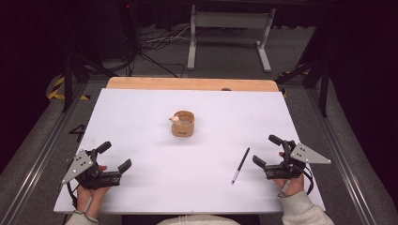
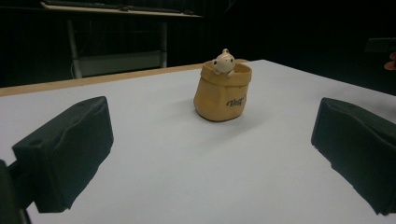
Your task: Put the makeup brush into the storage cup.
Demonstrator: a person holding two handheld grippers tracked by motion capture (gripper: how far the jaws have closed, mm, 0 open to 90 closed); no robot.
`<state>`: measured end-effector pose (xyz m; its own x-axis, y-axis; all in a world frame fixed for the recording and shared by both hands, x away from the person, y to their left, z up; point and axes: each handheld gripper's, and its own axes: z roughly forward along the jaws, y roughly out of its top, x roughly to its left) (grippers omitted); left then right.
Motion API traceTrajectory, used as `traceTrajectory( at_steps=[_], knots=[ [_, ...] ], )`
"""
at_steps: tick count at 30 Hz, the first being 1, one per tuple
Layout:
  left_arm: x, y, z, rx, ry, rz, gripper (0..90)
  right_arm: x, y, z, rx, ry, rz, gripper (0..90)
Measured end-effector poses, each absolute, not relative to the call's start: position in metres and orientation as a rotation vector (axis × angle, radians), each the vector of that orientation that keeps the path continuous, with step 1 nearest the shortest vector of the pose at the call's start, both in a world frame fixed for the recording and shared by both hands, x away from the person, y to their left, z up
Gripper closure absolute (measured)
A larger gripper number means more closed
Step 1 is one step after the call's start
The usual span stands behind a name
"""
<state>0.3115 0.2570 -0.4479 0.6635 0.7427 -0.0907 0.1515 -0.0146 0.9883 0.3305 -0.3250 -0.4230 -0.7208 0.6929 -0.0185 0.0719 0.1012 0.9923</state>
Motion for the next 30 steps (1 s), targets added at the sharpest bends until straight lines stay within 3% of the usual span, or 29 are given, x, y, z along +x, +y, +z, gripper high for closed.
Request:
traceTrajectory(
  at_steps=[30],
  knots=[
    [0.3123,0.2541,-0.4467,1.542,0.758,0.552,0.0,0.3326,-0.3285,-0.4206,0.807,1.844,1.669,0.0]
  ],
)
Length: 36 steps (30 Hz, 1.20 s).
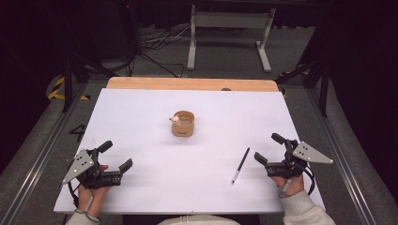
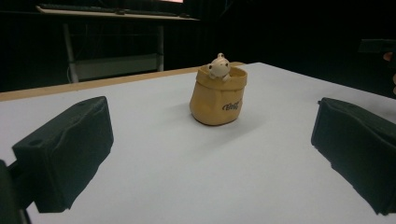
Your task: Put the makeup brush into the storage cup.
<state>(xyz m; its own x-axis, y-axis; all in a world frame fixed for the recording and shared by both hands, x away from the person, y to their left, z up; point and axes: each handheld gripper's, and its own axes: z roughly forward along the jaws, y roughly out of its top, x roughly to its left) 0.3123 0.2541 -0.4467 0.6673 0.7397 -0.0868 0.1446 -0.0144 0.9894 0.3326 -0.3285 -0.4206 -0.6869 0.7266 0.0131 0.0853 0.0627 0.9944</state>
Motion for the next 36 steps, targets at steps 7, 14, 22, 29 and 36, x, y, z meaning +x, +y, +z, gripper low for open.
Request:
traceTrajectory(
  at_steps=[7,14,22,29,36],
  knots=[
    [0.314,0.253,-0.448,1.571,0.772,0.552,0.0,0.338,-0.332,-0.406,0.849,1.955,1.665,0.9],
    [0.315,0.253,-0.448,1.571,0.78,0.557,0.0,0.346,-0.327,-0.381,0.824,2.085,1.551,2.7],
    [0.318,0.252,-0.449,1.595,0.79,0.553,0.0,0.363,-0.307,-0.36,0.742,2.204,1.458,2.2],
    [0.317,0.252,-0.45,1.588,0.801,0.551,0.0,0.377,-0.294,-0.351,0.665,2.362,1.326,3.9],
    [0.318,0.254,-0.451,1.592,0.808,0.542,0.0,0.387,-0.286,-0.347,0.621,2.493,1.169,3.7]
  ],
)
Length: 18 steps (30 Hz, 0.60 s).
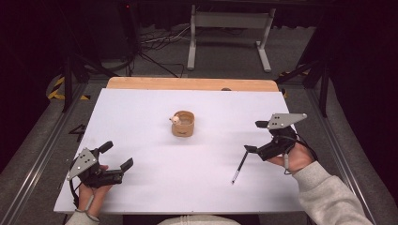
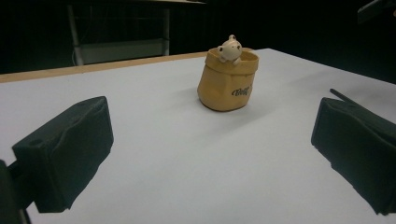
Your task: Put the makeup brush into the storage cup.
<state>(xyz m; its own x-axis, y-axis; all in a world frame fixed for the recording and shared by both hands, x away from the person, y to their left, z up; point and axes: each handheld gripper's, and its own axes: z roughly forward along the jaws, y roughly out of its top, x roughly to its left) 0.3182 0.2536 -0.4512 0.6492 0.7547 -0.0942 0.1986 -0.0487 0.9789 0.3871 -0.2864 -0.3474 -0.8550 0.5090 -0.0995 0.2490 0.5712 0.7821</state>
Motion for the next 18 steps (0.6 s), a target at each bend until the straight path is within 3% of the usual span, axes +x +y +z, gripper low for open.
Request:
traceTrajectory(
  at_steps=[18],
  knots=[
    [0.319,0.253,-0.451,1.591,0.811,0.535,0.0,0.415,-0.263,-0.344,0.559,2.778,0.791,3.9]
  ],
)
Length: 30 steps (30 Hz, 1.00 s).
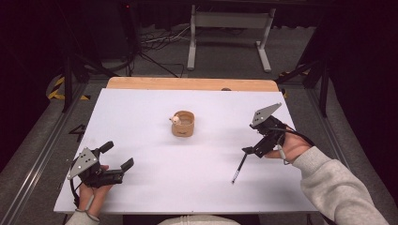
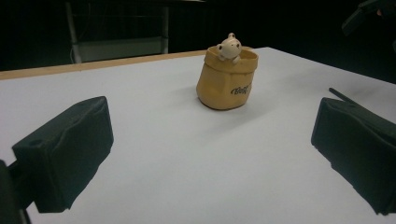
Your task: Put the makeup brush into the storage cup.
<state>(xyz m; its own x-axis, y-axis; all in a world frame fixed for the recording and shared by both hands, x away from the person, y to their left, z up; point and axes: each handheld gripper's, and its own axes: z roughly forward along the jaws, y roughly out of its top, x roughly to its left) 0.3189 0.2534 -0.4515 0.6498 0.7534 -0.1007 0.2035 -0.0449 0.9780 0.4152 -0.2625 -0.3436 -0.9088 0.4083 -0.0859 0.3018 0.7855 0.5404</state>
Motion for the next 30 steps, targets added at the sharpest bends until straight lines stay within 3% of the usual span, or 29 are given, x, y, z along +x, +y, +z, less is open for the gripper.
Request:
traceTrajectory(
  at_steps=[30],
  knots=[
    [0.319,0.251,-0.452,1.619,0.804,0.558,0.0,0.435,-0.252,-0.359,0.514,2.912,0.573,3.8]
  ],
)
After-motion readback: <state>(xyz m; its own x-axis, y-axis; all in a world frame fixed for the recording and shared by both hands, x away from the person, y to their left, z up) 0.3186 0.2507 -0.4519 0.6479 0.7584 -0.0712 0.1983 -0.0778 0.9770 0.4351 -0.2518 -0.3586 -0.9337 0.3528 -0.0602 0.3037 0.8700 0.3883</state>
